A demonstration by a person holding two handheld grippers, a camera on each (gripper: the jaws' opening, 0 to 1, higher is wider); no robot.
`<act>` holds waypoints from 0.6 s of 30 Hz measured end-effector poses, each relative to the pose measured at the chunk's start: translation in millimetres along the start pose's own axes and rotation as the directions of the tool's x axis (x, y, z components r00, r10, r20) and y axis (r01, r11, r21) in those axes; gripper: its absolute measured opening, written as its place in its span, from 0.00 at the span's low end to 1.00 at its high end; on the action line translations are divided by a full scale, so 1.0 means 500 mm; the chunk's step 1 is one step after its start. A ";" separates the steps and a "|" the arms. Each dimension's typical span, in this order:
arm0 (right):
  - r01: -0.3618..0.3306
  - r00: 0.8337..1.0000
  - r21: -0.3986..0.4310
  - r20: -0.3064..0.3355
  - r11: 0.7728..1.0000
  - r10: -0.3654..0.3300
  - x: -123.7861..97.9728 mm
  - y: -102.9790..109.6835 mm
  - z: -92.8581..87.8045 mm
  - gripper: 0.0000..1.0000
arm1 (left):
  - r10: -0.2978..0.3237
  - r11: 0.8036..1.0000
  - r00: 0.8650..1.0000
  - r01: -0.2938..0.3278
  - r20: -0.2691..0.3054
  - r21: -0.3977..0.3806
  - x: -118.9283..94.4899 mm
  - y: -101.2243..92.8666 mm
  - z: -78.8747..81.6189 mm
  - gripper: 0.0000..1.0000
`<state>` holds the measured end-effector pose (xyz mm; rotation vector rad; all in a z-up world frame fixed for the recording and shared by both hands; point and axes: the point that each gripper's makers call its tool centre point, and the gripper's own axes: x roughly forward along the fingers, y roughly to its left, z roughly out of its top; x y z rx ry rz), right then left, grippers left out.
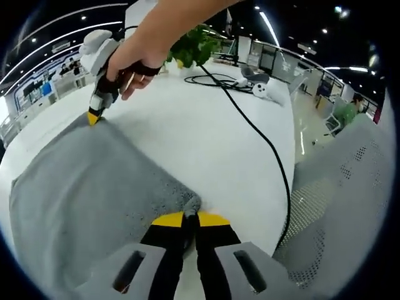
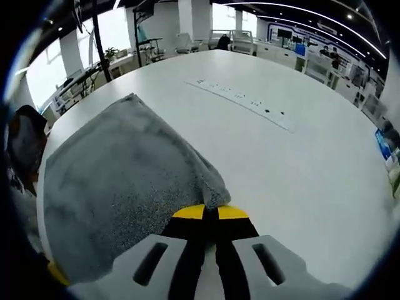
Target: Fold the towel on the table until its edges align and the towel forms a compact rectangular stack.
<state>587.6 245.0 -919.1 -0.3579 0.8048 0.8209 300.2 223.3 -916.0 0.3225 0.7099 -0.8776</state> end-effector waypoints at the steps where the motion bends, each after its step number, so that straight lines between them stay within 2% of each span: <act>1: 0.005 1.000 -0.002 -0.003 1.000 -0.005 -0.012 -0.004 -0.011 0.02 | -0.007 1.000 1.000 0.007 0.003 -0.001 0.005 -0.009 0.003 0.05; 5: 0.022 0.999 0.026 -0.029 0.999 -0.022 -0.049 -0.022 -0.043 0.02 | -0.038 0.999 0.999 0.038 0.011 -0.007 0.017 -0.037 0.018 0.05; 8: 0.038 0.998 0.015 -0.043 0.999 -0.037 -0.072 -0.034 -0.063 0.02 | -0.063 0.998 0.998 0.063 0.022 -0.013 0.029 -0.063 0.033 0.05; 13: 0.069 0.997 0.032 -0.044 0.997 -0.068 -0.099 -0.063 -0.095 0.02 | -0.081 0.997 0.997 0.081 0.019 0.004 0.043 -0.091 0.058 0.05; 18: 0.107 0.993 0.029 -0.047 0.994 -0.105 -0.128 -0.095 -0.115 0.02 | -0.107 0.994 0.993 0.107 0.043 0.003 0.057 -0.124 0.093 0.05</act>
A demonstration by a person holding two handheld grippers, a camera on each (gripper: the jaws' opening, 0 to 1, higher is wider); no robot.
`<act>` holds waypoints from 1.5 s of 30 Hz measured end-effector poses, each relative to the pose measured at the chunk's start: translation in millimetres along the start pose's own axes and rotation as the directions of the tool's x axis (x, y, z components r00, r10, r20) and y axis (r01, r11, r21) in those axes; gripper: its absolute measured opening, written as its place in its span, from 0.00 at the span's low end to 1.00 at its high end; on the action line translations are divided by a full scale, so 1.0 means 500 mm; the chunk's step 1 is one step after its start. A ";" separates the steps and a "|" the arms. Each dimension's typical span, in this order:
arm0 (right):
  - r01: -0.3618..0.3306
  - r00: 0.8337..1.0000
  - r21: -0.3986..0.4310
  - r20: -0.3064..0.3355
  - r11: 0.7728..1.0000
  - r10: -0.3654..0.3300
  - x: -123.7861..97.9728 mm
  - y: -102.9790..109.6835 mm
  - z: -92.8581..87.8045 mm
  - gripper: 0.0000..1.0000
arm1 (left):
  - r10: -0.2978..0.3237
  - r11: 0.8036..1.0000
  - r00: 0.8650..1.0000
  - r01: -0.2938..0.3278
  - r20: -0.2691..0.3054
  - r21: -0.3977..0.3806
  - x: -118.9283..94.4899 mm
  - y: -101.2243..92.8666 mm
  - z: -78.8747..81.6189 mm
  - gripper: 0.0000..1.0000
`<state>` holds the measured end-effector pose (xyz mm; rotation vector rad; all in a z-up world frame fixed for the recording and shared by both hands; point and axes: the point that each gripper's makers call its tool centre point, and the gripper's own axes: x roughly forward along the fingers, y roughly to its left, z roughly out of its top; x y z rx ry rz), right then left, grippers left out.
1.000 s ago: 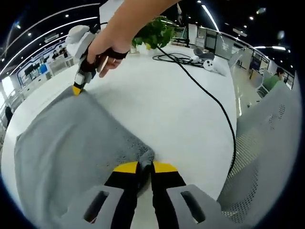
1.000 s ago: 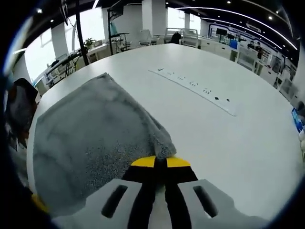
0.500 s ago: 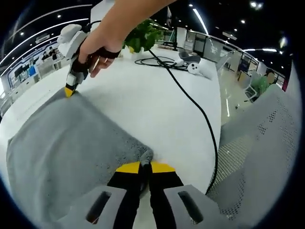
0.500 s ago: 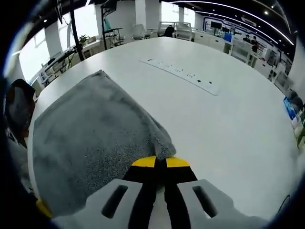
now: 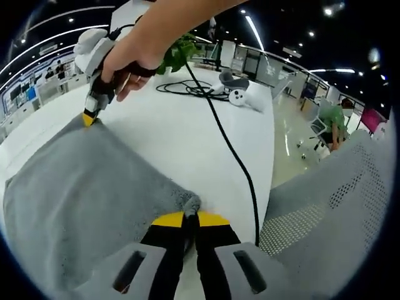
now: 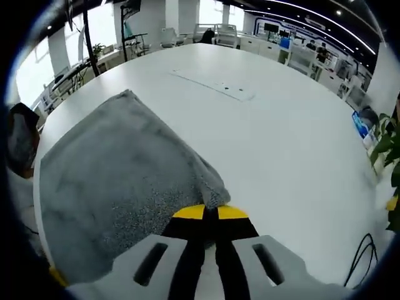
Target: Fold the towel on the table until its edges align and the towel forms a compact rectangular stack.
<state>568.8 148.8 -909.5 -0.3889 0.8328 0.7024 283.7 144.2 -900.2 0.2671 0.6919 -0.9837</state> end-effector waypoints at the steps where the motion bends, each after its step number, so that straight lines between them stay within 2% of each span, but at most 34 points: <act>1: 0.004 1.000 -0.001 0.000 1.000 -0.004 -0.004 -0.005 -0.003 0.02 | -0.001 1.000 1.000 0.001 0.005 0.000 0.002 -0.005 0.006 0.05; 9: 0.041 0.999 -0.004 -0.004 0.999 -0.041 -0.065 -0.027 -0.022 0.02 | -0.012 0.998 0.998 0.016 0.068 -0.056 0.011 -0.037 0.066 0.05; 11: 0.047 0.999 -0.008 -0.007 0.999 -0.047 -0.062 -0.039 -0.026 0.02 | -0.010 0.998 0.997 0.016 0.081 -0.067 0.008 -0.039 0.076 0.05; 22: 0.076 0.997 -0.045 0.013 0.996 -0.075 -0.122 -0.055 0.008 0.02 | 0.019 0.995 0.988 -0.003 0.153 -0.104 -0.025 -0.045 0.130 0.05; 26: 0.084 0.996 -0.054 0.021 0.995 -0.083 -0.139 -0.052 0.025 0.02 | 0.041 0.994 0.983 -0.021 0.181 -0.110 -0.048 -0.039 0.151 0.05; 32: 0.097 0.995 -0.052 0.021 0.994 -0.096 -0.163 -0.051 0.045 0.02 | 0.065 0.986 0.973 -0.028 0.222 -0.166 -0.087 -0.026 0.181 0.04; 37: 0.092 0.995 0.015 0.045 0.996 -0.093 -0.180 -0.056 0.053 0.02 | 0.077 0.985 0.965 -0.034 0.251 -0.172 -0.112 -0.022 0.198 0.04; 41: 0.094 0.994 0.027 0.058 0.995 -0.095 -0.194 -0.048 0.049 0.02 | 0.084 0.981 0.958 -0.030 0.275 -0.193 -0.121 -0.028 0.211 0.04; 45: 0.094 0.993 0.052 0.065 0.994 -0.097 -0.210 -0.046 0.054 0.02 | 0.099 0.973 0.944 -0.025 0.316 -0.229 -0.134 -0.032 0.229 0.04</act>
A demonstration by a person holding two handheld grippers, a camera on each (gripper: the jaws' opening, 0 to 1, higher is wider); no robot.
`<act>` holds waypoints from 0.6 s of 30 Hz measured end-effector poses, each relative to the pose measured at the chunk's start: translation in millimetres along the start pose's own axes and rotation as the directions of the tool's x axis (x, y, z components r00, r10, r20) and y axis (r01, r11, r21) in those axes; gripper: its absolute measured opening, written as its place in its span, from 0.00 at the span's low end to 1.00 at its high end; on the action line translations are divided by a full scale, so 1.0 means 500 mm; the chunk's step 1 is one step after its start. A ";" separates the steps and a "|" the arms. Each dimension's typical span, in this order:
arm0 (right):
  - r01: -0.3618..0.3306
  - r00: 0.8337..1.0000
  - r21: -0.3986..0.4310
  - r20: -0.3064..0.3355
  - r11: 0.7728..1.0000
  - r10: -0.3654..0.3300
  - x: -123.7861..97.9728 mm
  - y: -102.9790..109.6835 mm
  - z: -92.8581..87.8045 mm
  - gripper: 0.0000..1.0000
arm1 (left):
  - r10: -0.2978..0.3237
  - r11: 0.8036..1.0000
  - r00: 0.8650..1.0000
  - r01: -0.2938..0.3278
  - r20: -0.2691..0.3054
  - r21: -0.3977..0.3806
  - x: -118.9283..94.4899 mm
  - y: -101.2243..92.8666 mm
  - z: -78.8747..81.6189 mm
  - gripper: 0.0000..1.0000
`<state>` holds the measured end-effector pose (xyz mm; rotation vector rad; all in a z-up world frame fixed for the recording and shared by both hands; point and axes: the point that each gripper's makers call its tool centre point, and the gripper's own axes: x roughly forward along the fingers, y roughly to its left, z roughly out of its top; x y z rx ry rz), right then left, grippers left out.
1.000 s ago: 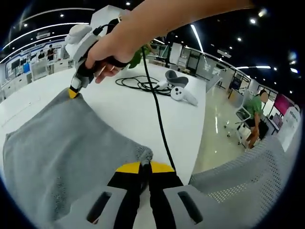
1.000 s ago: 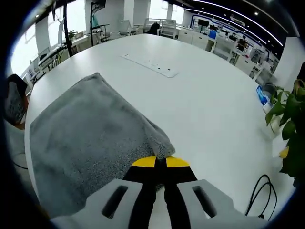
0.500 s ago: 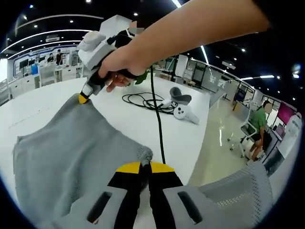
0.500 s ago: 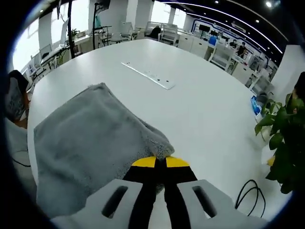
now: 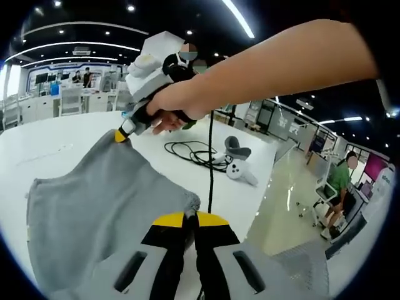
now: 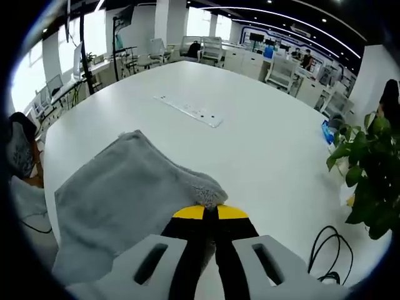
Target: Fold the towel on the table until its edges align and the towel forms a compact rectangular stack.
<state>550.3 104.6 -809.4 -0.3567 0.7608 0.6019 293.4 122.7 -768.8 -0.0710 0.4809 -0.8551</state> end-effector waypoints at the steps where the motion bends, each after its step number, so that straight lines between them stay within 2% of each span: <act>1: -0.001 1.000 0.001 -0.001 1.000 0.001 -0.001 0.001 0.002 0.02 | 0.003 1.000 1.000 -0.003 0.009 -0.008 -0.002 -0.001 0.004 0.04; 8: 0.011 1.000 0.025 0.013 1.000 -0.011 -0.032 -0.004 0.013 0.02 | 0.011 1.000 0.996 -0.009 0.085 -0.024 -0.015 -0.017 0.049 0.04; 12: 0.019 1.000 0.041 0.010 0.999 -0.020 -0.051 -0.004 0.011 0.02 | 0.025 0.999 0.992 -0.021 0.120 -0.035 -0.016 -0.014 0.061 0.04; 18: 0.025 1.000 0.079 0.010 0.997 -0.026 -0.038 -0.008 0.019 0.02 | 0.044 0.999 0.988 -0.042 0.150 -0.017 -0.033 -0.001 0.069 0.04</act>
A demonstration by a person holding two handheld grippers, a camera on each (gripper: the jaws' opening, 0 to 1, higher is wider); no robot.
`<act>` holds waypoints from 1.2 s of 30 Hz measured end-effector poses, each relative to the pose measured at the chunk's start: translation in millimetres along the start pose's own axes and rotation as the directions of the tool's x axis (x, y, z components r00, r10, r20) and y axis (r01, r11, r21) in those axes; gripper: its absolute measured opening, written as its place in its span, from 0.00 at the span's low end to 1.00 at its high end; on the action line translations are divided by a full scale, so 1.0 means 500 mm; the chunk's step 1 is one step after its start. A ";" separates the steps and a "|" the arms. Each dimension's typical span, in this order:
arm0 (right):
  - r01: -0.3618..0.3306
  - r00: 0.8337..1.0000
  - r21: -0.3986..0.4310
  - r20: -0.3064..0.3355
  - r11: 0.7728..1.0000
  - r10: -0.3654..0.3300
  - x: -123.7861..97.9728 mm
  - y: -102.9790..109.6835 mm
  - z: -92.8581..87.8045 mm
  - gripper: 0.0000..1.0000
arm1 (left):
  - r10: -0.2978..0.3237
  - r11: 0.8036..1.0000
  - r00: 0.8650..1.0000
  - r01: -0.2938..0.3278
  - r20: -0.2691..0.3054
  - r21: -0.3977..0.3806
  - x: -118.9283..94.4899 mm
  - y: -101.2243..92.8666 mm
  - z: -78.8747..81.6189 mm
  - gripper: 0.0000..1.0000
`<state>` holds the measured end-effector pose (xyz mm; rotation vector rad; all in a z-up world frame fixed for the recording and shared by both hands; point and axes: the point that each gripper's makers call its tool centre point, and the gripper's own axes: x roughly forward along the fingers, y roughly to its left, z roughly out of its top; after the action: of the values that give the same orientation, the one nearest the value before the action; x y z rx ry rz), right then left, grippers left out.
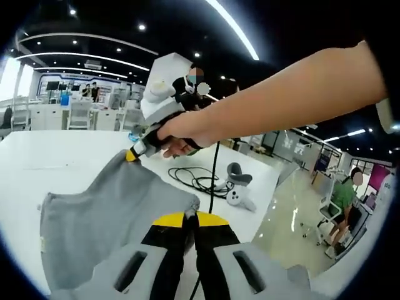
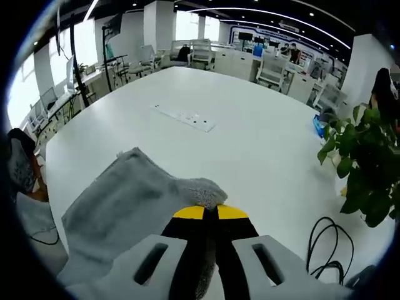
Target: Fold the towel on the table until its edges align and the towel forms a compact rectangular stack.
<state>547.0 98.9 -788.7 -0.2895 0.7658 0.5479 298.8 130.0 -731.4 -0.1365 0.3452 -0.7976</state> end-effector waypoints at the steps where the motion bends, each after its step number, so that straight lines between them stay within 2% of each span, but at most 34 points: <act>1: -0.001 1.000 0.006 -0.003 1.000 0.001 0.005 0.003 0.005 0.02 | 0.005 1.000 1.000 -0.005 0.006 0.000 -0.003 0.007 0.001 0.04; 11: -0.011 1.000 -0.009 0.008 1.000 0.011 0.023 0.033 0.056 0.02 | 0.044 0.999 0.998 -0.044 0.043 0.001 -0.030 0.045 0.027 0.05; 20: -0.037 0.999 -0.013 0.026 0.999 0.037 0.042 0.077 0.097 0.01 | 0.095 0.995 0.993 -0.095 0.075 -0.002 -0.074 0.083 0.045 0.04; 27: -0.052 0.998 -0.021 0.036 0.998 0.053 0.070 0.110 0.129 0.01 | 0.143 0.990 0.986 -0.143 0.089 -0.003 -0.114 0.118 0.048 0.04; 34: -0.070 0.996 -0.021 0.046 0.997 0.071 0.096 0.144 0.159 0.01 | 0.176 0.984 0.980 -0.176 0.097 -0.010 -0.143 0.130 0.043 0.04; 36: -0.073 0.996 -0.024 0.050 0.997 0.074 0.089 0.157 0.158 0.01 | 0.190 0.982 0.977 -0.189 0.102 -0.021 -0.150 0.138 0.041 0.04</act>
<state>574.5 214.5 -770.3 -0.2678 0.7239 0.6313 304.2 231.5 -710.3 -0.1526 0.2604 -0.5978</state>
